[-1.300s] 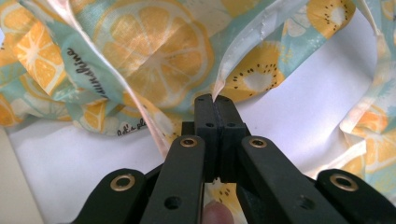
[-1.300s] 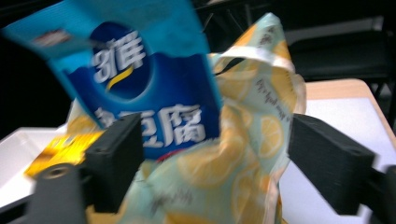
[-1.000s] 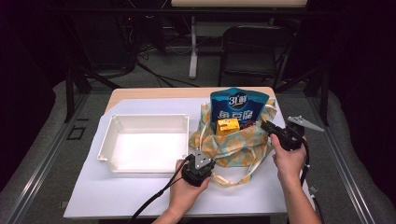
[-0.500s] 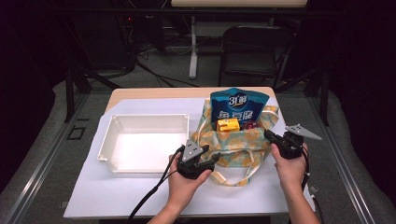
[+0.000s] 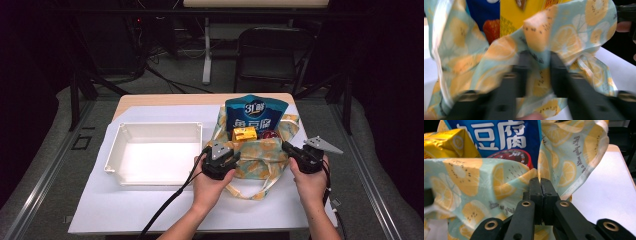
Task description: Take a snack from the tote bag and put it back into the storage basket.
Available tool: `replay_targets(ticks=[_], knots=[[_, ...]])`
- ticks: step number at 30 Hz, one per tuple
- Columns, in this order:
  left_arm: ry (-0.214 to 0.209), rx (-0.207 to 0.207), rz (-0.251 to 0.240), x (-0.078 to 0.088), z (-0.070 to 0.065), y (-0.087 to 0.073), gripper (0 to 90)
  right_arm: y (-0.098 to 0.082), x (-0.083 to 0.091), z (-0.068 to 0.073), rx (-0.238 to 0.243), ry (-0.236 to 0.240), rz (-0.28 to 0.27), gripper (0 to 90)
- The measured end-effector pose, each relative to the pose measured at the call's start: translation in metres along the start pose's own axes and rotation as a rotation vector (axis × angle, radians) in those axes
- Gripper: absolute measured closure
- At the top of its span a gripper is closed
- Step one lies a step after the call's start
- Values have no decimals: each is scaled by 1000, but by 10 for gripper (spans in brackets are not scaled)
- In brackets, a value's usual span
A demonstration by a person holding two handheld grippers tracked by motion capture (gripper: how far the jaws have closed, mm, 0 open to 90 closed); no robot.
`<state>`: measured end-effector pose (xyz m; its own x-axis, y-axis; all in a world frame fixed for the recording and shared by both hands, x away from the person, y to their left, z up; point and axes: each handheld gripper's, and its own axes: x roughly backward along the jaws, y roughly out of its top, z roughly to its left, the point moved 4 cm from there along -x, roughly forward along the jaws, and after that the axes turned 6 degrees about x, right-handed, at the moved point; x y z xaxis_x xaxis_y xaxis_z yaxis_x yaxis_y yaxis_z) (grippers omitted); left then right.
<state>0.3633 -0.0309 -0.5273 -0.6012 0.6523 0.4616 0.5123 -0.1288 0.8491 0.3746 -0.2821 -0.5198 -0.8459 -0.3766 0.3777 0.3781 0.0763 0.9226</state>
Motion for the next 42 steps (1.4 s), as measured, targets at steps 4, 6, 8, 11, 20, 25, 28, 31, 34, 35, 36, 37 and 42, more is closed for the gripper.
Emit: replay_targets(ticks=[4, 6, 8, 11, 20, 25, 28, 31, 34, 35, 36, 37, 42], knots=[[10, -14, 41, -2, -1, -11, 900, -5, -2, 0, 0, -15, 28, 900], [29, -18, 66, -4, 0, -19, 900, -8, -4, -1, -8, -17, 50, 900], [45, -16, 90, -6, 1, -30, 900, -13, -8, -1, -40, -23, 62, 900], [64, -23, 141, -9, 3, -43, 900, -21, -11, -4, -40, -29, 133, 900], [112, 4, 256, -17, 8, -64, 900, -46, -24, -14, -84, -44, 304, 900], [107, -8, 264, -13, 7, -65, 900, -59, -31, -16, -92, -56, 355, 900], [85, -31, 249, -9, 5, -65, 897, -58, -29, -15, -68, -59, 361, 900], [67, -16, 199, -1, 2, -60, 816, -53, -24, -14, -80, -42, 304, 836], [51, -10, 134, 13, -1, -48, 725, -43, -15, -15, -71, -38, 242, 767], [39, -9, 109, 18, -2, -43, 689, -39, -12, -15, -58, -38, 221, 746], [39, -7, 87, 24, -3, -38, 663, -35, -9, -14, -44, -45, 199, 736], [39, 1, 68, 27, -3, -34, 641, -29, -6, -11, -34, -46, 164, 720], [50, 18, -39, 47, 3, -12, 574, -10, 9, -6, 10, -60, 64, 665]])
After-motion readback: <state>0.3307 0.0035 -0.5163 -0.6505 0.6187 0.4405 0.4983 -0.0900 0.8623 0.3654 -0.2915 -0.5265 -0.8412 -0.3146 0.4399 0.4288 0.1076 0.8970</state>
